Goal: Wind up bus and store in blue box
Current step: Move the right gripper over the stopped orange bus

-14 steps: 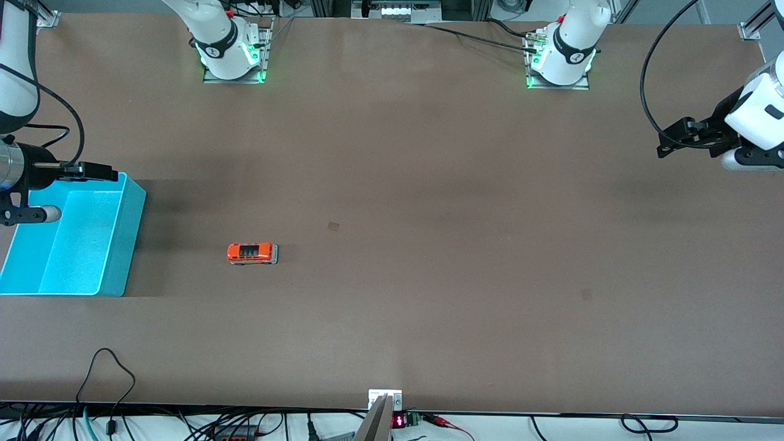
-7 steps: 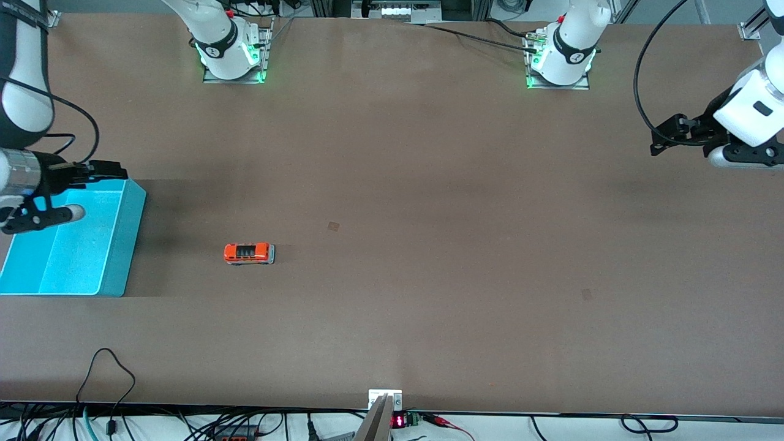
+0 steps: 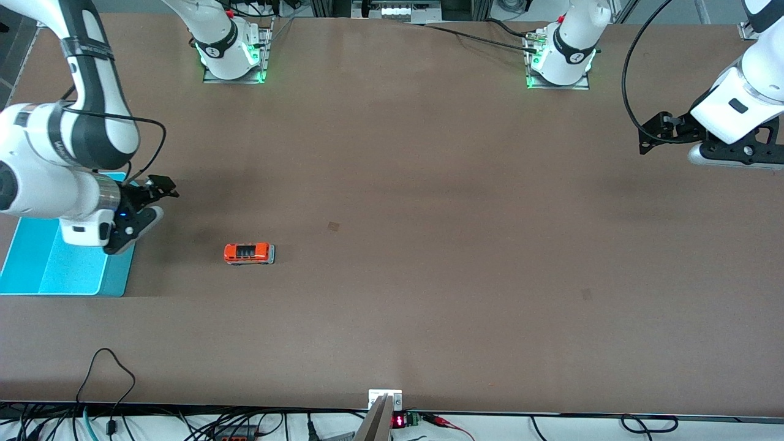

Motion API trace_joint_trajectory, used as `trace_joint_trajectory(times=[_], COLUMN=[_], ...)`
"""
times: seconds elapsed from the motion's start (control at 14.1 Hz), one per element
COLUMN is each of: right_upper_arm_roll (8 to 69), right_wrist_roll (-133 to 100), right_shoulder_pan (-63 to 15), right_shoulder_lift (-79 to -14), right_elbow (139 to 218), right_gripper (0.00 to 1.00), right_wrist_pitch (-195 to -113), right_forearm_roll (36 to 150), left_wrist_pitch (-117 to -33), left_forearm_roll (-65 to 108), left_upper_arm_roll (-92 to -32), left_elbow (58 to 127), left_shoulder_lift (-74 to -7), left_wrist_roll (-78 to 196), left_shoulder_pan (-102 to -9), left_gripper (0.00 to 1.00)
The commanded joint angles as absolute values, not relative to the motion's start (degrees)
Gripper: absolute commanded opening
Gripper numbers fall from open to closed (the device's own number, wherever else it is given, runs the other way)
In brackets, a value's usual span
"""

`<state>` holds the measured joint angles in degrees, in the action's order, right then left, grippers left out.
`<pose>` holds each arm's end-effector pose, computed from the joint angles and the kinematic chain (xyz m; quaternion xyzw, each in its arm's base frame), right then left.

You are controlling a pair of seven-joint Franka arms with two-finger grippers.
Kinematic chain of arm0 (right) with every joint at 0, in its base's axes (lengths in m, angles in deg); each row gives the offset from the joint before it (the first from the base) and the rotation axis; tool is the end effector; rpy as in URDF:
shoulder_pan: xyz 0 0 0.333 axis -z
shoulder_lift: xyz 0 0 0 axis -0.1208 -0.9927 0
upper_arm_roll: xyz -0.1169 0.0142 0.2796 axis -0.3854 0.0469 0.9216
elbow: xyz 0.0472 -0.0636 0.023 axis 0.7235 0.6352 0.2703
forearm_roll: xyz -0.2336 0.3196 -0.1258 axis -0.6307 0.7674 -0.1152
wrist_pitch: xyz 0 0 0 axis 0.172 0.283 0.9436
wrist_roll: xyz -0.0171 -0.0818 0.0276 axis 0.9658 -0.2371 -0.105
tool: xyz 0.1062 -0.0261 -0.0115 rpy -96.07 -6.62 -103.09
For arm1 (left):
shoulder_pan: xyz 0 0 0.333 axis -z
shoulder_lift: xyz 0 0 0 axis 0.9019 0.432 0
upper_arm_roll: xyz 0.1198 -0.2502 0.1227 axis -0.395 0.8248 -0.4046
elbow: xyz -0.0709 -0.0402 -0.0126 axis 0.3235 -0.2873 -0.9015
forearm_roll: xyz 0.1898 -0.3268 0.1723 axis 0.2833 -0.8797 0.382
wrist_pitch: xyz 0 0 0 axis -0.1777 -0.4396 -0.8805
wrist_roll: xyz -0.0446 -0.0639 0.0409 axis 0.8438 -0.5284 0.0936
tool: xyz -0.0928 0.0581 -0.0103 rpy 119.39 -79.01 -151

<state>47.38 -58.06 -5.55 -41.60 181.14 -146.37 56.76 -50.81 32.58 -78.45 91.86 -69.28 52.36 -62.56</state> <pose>0.6321 0.0197 0.3369 -0.9088 -0.4029 0.0932 0.0547 0.5606 -0.0331 0.5660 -0.9988 0.0359 0.0243 0.0207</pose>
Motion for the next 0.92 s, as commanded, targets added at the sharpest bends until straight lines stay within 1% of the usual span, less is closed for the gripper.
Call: trace_joint_trajectory(times=[0.0, 0.21, 0.36, 0.64, 0.85], right_upper_arm_roll=[52.8, 56.7, 57.6, 57.9, 57.9], right_wrist_roll=[-64.0, -64.4, -66.3, -74.5, -75.2], right_shoulder_pan=[-5.0, -5.0, -5.3, -5.0, -5.6], right_shoulder_lift=[-42.0, -45.0, -46.5, -51.0, -52.5], right_elbow=[182.5, 183.5, 183.9, 183.9, 184.0], right_gripper=[1.0, 1.0, 1.0, 1.0, 1.0], right_wrist_pitch=[-151.4, -156.4, -159.8, -166.0, -168.5], right_forearm_roll=[53.2, 50.3, 49.1, 48.9, 48.7], left_wrist_pitch=[-49.6, -49.5, -49.5, -49.5, -49.5], left_forearm_roll=[33.5, 33.6, 33.5, 33.5, 33.5], left_upper_arm_roll=[-78.5, -78.5, -78.5, -78.4, -78.4], left_elbow=[90.6, 90.7, 90.7, 90.7, 90.7], left_shoulder_lift=[-68.9, -68.9, -68.9, -68.9, -68.9], left_wrist_roll=[52.0, 52.0, 52.0, 52.0, 52.0], left_shoulder_pan=[-62.6, -62.6, -62.7, -62.7, -62.8], left_gripper=[1.0, 1.0, 1.0, 1.0, 1.0])
